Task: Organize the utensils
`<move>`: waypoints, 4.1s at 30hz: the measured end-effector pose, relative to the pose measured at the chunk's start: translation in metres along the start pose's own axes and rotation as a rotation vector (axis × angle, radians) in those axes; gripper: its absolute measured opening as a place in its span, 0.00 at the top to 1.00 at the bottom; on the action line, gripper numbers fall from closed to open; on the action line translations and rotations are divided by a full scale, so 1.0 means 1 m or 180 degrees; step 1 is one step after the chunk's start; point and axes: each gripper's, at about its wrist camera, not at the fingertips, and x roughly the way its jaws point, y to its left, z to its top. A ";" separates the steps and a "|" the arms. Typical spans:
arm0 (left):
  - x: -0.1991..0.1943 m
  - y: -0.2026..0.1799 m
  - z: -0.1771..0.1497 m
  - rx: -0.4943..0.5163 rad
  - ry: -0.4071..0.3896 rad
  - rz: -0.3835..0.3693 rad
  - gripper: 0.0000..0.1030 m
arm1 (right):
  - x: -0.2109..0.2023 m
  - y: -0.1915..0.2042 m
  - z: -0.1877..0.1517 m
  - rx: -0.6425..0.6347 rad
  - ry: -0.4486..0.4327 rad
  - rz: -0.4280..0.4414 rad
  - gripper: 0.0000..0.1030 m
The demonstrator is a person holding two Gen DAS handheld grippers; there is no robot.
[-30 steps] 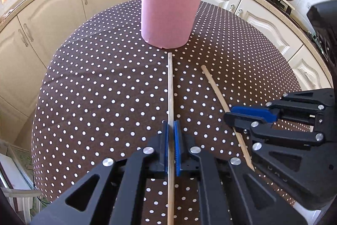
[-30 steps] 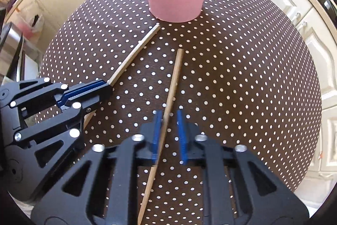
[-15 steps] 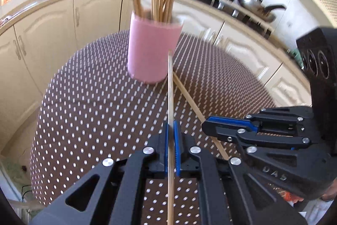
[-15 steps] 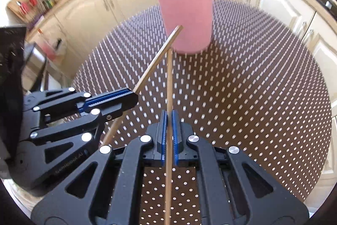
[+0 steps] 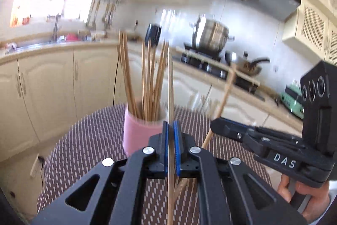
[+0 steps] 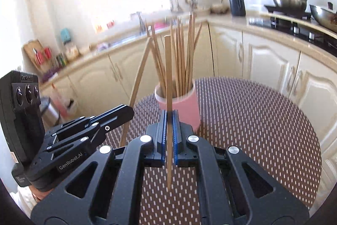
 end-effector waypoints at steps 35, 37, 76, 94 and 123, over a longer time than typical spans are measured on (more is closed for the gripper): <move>0.088 0.013 0.046 0.0168 -0.1066 0.0370 0.95 | 0.040 -0.025 0.078 -0.0220 -0.0561 0.0048 0.95; 0.088 0.013 0.041 0.0199 -0.0977 0.0381 0.95 | 0.047 -0.027 0.069 -0.0185 -0.0477 0.0052 0.95; -0.150 -0.056 -0.017 0.0618 -0.0896 0.0600 0.19 | -0.146 0.077 -0.049 -0.0691 -0.1086 -0.0887 0.48; -0.264 -0.100 -0.057 0.0709 -0.1141 0.0581 0.13 | -0.245 0.119 -0.115 -0.0671 -0.1553 -0.1049 0.29; -0.279 -0.118 -0.067 0.0839 -0.1297 0.0653 0.13 | -0.260 0.118 -0.130 -0.0603 -0.1618 -0.1177 0.23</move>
